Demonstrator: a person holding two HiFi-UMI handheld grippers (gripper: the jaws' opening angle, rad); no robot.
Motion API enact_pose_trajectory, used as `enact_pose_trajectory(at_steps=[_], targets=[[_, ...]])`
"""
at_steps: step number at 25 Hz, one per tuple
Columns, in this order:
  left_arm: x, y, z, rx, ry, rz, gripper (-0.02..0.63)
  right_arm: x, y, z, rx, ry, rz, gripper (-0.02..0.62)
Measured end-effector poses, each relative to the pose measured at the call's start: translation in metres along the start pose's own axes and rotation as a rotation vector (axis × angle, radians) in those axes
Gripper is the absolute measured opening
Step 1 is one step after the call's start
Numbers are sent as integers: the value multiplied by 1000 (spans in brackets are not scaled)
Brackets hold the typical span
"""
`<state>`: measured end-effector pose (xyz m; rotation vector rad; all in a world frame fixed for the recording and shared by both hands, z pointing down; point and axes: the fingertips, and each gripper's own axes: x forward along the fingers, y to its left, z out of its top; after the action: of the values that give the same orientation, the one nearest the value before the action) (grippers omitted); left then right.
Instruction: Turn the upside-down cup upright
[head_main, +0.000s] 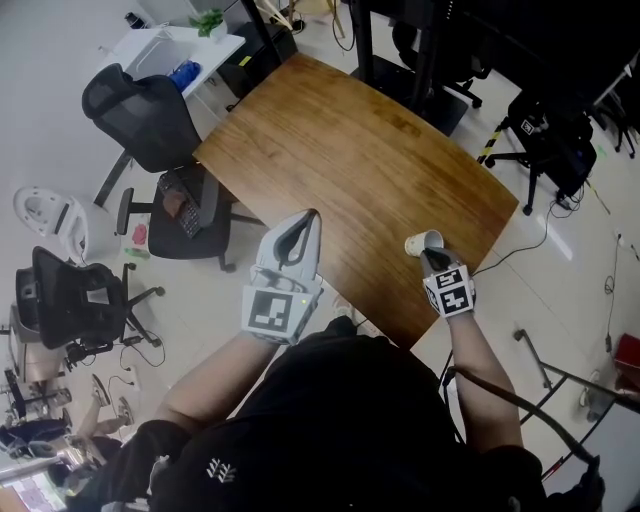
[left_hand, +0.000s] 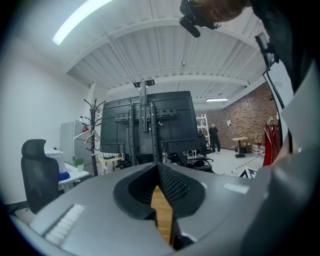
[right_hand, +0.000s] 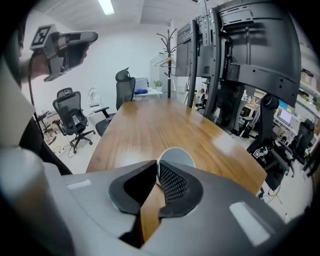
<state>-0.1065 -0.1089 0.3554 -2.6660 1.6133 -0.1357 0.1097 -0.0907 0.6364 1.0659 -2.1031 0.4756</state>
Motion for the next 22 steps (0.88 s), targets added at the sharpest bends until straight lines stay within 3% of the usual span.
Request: enact_pose_trajectory(at_steps=[11, 16, 19, 22], targets=[[-10, 16, -5, -6, 12, 25, 0, 10, 35, 18, -90, 12, 70, 50], [-3, 11, -13, -30, 15, -5, 0, 8, 44, 15, -89, 8, 86, 69], [5, -3, -25, -42, 24, -62, 0, -3, 46, 22, -87, -69, 52, 71], [15, -19, -65, -93, 97, -95, 0, -30, 42, 26, -9, -177, -22, 56]])
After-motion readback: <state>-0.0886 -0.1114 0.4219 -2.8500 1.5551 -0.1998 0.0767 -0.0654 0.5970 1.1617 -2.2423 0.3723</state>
